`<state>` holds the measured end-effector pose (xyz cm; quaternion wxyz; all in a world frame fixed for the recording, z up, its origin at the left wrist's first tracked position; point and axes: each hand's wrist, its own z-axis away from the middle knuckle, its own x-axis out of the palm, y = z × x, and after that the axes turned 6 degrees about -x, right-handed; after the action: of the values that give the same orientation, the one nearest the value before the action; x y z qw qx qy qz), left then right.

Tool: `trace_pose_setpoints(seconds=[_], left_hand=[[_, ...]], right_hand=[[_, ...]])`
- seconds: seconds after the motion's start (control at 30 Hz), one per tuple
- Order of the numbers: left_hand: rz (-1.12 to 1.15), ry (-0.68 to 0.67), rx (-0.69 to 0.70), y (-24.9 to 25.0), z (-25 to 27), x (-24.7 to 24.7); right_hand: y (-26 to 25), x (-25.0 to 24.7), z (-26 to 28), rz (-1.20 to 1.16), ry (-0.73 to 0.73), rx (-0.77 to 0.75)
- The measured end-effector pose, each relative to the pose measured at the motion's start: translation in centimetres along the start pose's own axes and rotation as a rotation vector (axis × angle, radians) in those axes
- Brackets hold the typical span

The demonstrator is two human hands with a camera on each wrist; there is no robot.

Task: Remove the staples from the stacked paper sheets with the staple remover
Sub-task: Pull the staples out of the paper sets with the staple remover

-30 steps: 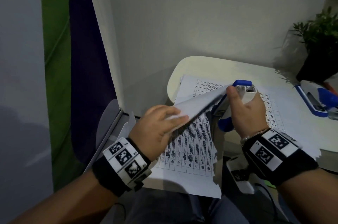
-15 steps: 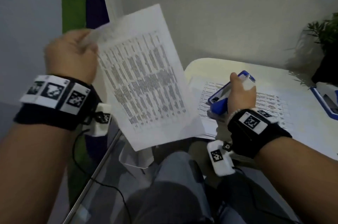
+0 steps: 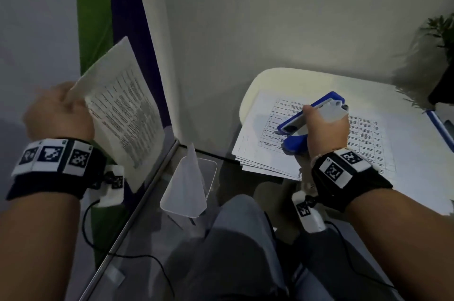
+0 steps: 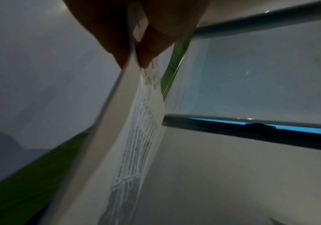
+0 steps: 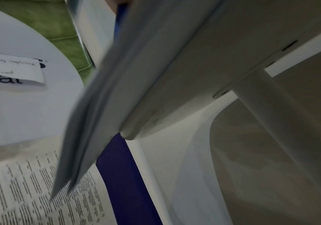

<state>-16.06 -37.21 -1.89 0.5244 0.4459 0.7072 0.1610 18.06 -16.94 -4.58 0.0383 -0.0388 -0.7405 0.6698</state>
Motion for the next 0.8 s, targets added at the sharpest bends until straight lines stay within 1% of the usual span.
trace_pose_setpoints(seconds=[0.13, 0.23, 0.33, 0.4, 0.5, 0.57, 0.63, 0.67, 0.7, 0.73, 0.8], left_hand=[[-0.006, -0.079, 0.002, 0.8, 4.3, 1.7], [0.070, -0.147, -0.065, 0.2, 7.1, 3.2], [0.096, -0.204, -0.076, -1.0, 8.3, 4.6], [0.073, -0.230, -0.073, -1.5, 8.6, 5.4], [-0.055, -0.324, -0.096, -2.1, 8.6, 6.4], [-0.245, -0.476, -0.075, -3.1, 8.1, 7.0], [-0.488, -0.666, -0.050, -4.1, 7.5, 7.3], [-0.576, -0.731, -0.049, -4.5, 7.2, 7.4], [-0.617, -0.760, -0.054, -4.8, 7.1, 7.5], [-0.611, -0.763, -0.067, -5.0, 7.1, 7.5], [-0.489, -0.700, -0.102, -5.3, 7.3, 7.6]], right_hand=[[-0.2, -0.1, 0.0, 0.017, 0.000, -0.040], [-0.3, -0.1, 0.1, 0.022, 0.003, -0.057], [-0.1, -0.1, 0.3, -0.009, 0.014, -0.052], [0.0, 0.0, 0.3, -0.021, 0.022, -0.039], [0.0, 0.0, 0.4, -0.043, 0.019, -0.032], [0.0, 0.0, 0.5, -0.058, 0.019, -0.031], [0.0, 0.0, 0.5, -0.060, 0.019, -0.034], [0.0, 0.0, 0.6, -0.059, 0.017, -0.039], [0.0, 0.0, 0.6, -0.056, 0.016, -0.044], [0.0, 0.0, 0.6, -0.057, 0.016, -0.047], [0.1, 0.1, 0.7, -0.066, 0.020, -0.056]])
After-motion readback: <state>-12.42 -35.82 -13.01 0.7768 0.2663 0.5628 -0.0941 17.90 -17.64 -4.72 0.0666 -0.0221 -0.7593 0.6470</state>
